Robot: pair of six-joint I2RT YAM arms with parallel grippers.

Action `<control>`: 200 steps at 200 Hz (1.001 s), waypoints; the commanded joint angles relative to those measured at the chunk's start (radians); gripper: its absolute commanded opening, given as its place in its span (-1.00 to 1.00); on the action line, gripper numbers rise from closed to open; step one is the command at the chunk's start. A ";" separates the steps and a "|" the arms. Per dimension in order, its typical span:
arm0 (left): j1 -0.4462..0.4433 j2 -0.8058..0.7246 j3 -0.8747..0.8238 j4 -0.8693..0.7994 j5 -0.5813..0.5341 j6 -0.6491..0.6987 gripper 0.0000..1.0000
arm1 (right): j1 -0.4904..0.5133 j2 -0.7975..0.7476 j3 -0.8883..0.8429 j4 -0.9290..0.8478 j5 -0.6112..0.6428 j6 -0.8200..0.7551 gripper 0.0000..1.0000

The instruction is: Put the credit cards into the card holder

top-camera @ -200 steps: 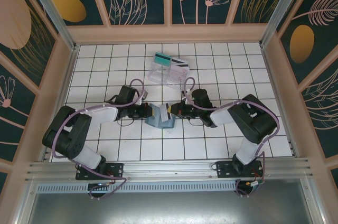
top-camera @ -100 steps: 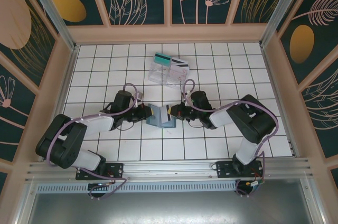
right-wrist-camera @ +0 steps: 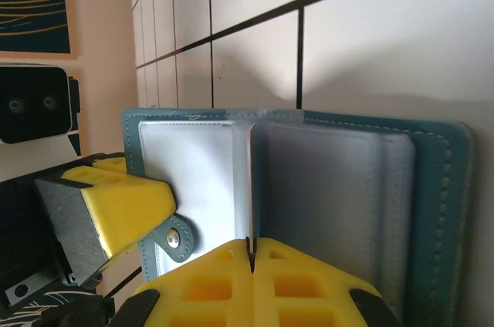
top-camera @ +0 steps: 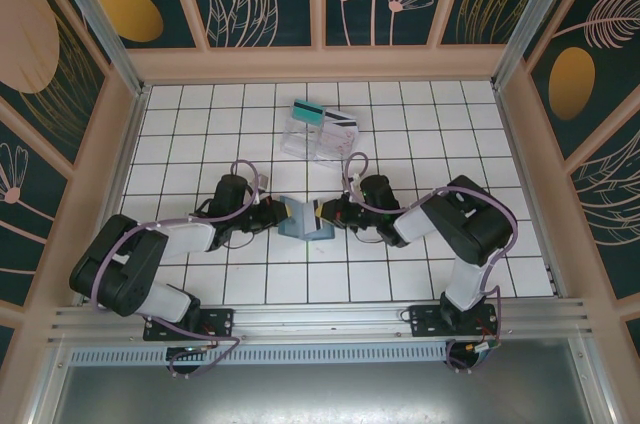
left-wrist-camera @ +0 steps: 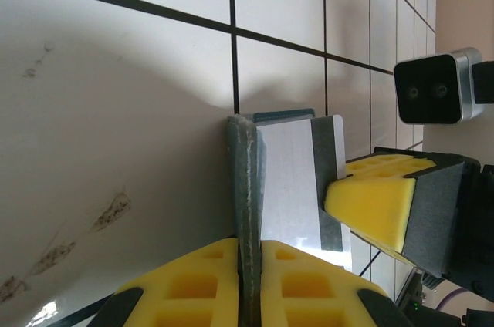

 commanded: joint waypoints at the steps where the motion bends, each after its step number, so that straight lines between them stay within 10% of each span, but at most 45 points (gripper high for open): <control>1: 0.006 0.018 -0.020 0.038 0.015 -0.011 -1.00 | 0.009 -0.059 -0.024 0.027 0.014 -0.005 -1.00; 200: 0.010 0.028 -0.071 0.176 0.034 -0.108 -1.00 | 0.027 0.008 -0.018 0.046 0.041 -0.027 -1.00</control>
